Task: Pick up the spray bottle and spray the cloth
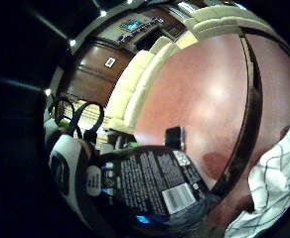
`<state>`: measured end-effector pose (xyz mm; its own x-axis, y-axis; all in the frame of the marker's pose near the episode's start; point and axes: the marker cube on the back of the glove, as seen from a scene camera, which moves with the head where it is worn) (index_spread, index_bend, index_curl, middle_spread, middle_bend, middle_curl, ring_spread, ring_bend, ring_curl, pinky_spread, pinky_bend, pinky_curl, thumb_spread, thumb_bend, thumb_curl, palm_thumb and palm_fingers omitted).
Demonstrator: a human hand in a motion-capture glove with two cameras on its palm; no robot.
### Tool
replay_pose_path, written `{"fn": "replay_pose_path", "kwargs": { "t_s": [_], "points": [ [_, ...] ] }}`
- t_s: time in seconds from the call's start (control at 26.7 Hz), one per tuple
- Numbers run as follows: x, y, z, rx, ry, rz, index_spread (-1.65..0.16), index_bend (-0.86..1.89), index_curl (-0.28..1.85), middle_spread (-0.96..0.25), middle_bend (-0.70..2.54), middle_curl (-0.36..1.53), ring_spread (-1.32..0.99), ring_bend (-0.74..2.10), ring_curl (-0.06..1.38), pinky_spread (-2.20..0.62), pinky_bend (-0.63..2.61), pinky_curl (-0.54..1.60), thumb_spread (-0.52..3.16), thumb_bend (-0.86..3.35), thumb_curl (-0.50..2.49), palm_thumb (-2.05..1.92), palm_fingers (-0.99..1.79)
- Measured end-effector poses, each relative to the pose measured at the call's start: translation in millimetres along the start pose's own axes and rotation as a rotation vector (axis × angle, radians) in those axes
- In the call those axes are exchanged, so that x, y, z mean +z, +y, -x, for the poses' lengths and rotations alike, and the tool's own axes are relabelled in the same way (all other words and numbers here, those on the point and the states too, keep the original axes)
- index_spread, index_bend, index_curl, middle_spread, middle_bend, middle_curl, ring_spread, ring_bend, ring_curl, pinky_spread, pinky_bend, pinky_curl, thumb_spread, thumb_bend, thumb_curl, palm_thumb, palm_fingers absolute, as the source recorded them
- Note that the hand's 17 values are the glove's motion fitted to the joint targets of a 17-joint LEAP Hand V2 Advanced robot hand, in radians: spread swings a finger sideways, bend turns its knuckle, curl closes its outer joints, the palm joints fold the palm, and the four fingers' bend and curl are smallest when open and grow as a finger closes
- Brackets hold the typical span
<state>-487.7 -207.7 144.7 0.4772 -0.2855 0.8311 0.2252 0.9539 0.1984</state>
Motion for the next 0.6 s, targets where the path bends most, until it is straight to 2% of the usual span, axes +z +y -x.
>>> {"fn": "replay_pose_path", "kwargs": {
  "t_s": [0.26,0.6],
  "points": [
    [25,6,-35,0.009,0.035,-0.074,-0.25,0.35,0.61,-0.17,0.7,0.55,-0.22,0.68,0.48,-0.3,0.41,0.38,0.29,-0.03,0.82,0.91,1.38],
    [20,14,-47,-0.057,0.015,-0.165,-0.25,0.36,0.61,-0.18,0.7,0.55,-0.22,0.68,0.49,-0.31,0.41,0.39,0.28,-0.03,0.83,0.92,1.38]
  ]
}}
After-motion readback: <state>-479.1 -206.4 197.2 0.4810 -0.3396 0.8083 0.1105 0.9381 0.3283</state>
